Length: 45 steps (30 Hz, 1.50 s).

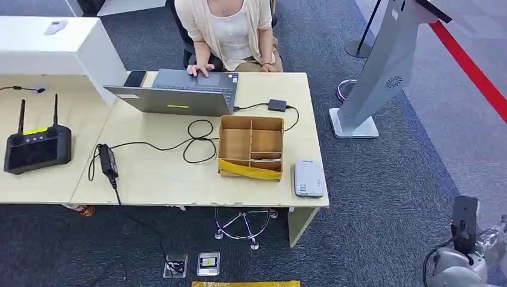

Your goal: Pass the card to the sensor for recognition and then transmit it.

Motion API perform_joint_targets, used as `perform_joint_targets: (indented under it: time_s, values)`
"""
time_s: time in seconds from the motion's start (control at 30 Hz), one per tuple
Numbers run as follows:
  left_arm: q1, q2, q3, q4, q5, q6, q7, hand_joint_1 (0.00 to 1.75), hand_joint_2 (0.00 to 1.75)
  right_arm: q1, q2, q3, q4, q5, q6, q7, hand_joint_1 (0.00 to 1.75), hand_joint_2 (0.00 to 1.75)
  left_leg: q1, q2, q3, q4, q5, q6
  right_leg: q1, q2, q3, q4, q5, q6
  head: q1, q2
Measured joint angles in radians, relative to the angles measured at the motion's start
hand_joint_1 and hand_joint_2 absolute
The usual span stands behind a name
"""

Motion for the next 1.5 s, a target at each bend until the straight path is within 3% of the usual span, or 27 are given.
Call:
perform_joint_targets:
  time_s: [0.1, 0.27, 0.43, 0.53, 0.57, 0.67, 0.83, 1.07, 1.43, 1.47, 1.5]
  values:
    - [-0.001, 0.000, 0.000, 0.001, -0.011, 0.001, 0.000, 0.00, 0.00, -0.033, -0.025, 0.000, 0.002, 0.038, 0.035, -0.030, 0.00, 0.00, 0.000, 0.000, -0.001, 0.000, 0.000, 0.000, 0.000, 0.000, -0.001, 0.000, 0.000, 0.000, 0.000, 0.000]
    - [-0.008, 0.000, 0.000, 0.002, -0.041, 0.002, 0.000, 0.00, 0.00, -0.114, -0.090, 0.000, 0.006, 0.113, 0.180, -0.030, 0.00, 0.00, -0.001, -0.002, -0.001, 0.000, 0.000, 0.000, -0.001, -0.002, -0.001, 0.000, 0.000, 0.000, 0.000, 0.000]
    - [-0.022, 0.000, 0.000, 0.002, -0.074, -0.007, 0.005, 0.00, 0.00, -0.148, -0.094, 0.000, 0.013, 0.163, 0.300, -0.055, 0.00, 0.00, -0.001, -0.002, -0.002, 0.000, 0.000, 0.000, -0.001, -0.001, -0.001, 0.000, 0.000, 0.000, 0.000, 0.000]
    - [-0.030, 0.002, 0.000, 0.002, -0.101, -0.024, 0.005, 0.00, 0.00, -0.175, -0.095, 0.000, 0.018, 0.171, 0.446, -0.095, 0.00, 0.00, 0.000, -0.002, -0.001, 0.000, 0.000, 0.000, 0.000, -0.001, -0.001, 0.000, 0.000, 0.000, 0.000, 0.000]
    - [-0.032, 0.002, 0.000, 0.003, -0.113, -0.030, 0.005, 0.00, 0.00, -0.188, -0.098, 0.000, 0.019, 0.176, 0.530, -0.114, 0.00, 0.00, 0.000, -0.002, -0.002, 0.000, 0.000, 0.000, 0.000, -0.001, -0.001, 0.000, 0.000, 0.000, 0.000, 0.000]
    - [-0.041, 0.004, 0.000, 0.003, -0.141, -0.040, 0.005, 0.00, 0.00, -0.234, -0.103, 0.000, 0.021, 0.197, 0.673, -0.119, 0.00, 0.00, 0.000, -0.002, -0.002, 0.000, 0.000, 0.000, 0.000, -0.001, -0.001, 0.000, 0.000, 0.000, 0.000, 0.000]
    - [-0.055, 0.005, 0.000, 0.008, -0.180, -0.050, 0.008, 0.00, 0.00, -0.307, -0.106, 0.000, 0.022, 0.214, 0.764, -0.119, 0.00, 0.00, 0.000, -0.002, -0.002, 0.000, 0.001, 0.000, 0.000, -0.002, -0.001, 0.000, 0.000, 0.000, 0.000, 0.000]
    - [-0.064, 0.008, 0.000, 0.015, -0.190, -0.055, 0.015, 0.00, 0.00, -0.372, -0.102, 0.000, 0.027, 0.221, 0.768, -0.119, 0.00, 0.00, 0.000, -0.003, -0.004, 0.000, 0.001, 0.000, 0.000, -0.003, -0.001, 0.001, 0.000, 0.000, 0.000, 0.000]
    - [-0.079, 0.010, 0.002, 0.026, -0.246, -0.089, 0.018, 0.00, 0.00, -0.439, 0.038, 0.045, 0.048, 0.227, 0.599, -0.119, 0.00, 0.00, 0.001, -0.006, -0.004, 0.000, 0.003, -0.002, 0.001, -0.006, -0.001, 0.002, 0.000, 0.000, 0.000, 0.000]
    - [-0.079, 0.010, 0.005, 0.027, -0.252, -0.089, 0.018, 0.00, 0.00, -0.438, 0.050, 0.056, 0.050, 0.227, 0.579, -0.119, 0.00, 1.75, 0.001, -0.006, -0.004, 0.000, 0.003, -0.002, 0.001, -0.006, -0.001, 0.001, 0.000, 0.000, 0.000, 0.000]
    - [-0.079, 0.010, 0.006, 0.028, -0.254, -0.090, 0.018, 0.00, 0.00, -0.438, 0.063, 0.069, 0.051, 0.227, 0.560, -0.119, 0.00, 1.75, 0.001, -0.006, -0.004, 0.000, 0.003, -0.002, 0.001, -0.005, -0.002, 0.001, 0.000, 0.000, 0.000, 0.000]
